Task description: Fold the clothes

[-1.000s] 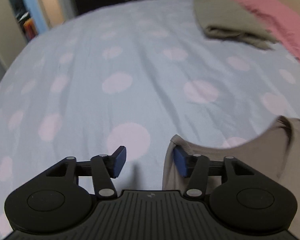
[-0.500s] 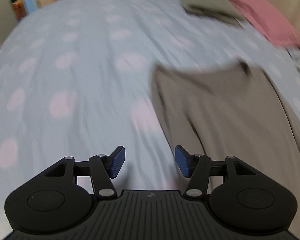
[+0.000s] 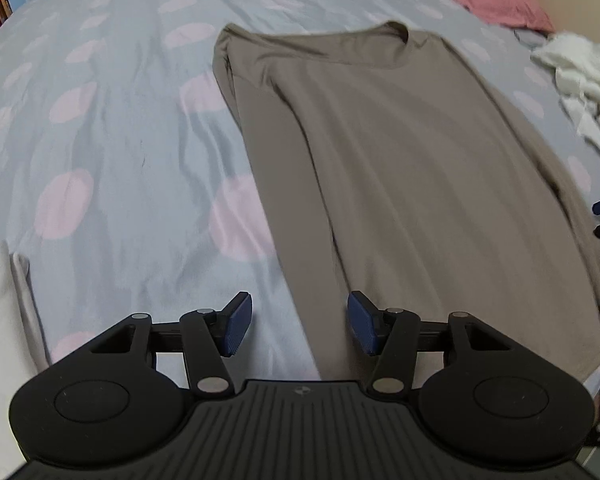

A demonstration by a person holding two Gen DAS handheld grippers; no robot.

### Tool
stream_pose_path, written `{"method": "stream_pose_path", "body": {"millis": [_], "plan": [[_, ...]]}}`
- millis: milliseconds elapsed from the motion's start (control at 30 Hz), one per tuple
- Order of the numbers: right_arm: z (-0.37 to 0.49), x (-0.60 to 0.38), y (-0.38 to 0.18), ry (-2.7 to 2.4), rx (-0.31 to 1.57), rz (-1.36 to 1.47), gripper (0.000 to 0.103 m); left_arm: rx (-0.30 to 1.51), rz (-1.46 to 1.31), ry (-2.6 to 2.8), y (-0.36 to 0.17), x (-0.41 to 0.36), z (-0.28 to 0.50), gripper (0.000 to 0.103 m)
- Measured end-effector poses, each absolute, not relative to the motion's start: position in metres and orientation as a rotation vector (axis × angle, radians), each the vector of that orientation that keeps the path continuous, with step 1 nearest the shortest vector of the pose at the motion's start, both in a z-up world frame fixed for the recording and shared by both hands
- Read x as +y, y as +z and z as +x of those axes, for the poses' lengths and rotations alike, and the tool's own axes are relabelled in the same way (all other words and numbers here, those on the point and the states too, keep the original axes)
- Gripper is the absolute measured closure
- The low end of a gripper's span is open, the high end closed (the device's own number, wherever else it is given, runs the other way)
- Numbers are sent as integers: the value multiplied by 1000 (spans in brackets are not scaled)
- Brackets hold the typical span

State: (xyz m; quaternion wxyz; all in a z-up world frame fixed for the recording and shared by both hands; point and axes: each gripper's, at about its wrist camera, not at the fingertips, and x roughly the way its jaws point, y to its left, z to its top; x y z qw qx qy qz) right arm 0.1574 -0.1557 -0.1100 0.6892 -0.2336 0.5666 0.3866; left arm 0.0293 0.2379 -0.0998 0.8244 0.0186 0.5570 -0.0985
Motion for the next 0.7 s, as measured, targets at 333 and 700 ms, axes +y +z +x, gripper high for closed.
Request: {"method": "stream_pose_path", "body": {"millis": [333,700], "plan": [[144,-188,-117,918,1472,-368,61,1207,20,-233,-102,231,25,52],[106,-214,-116,960,1475,-562,103,1135,21,-204,-91,216,48,52]]}}
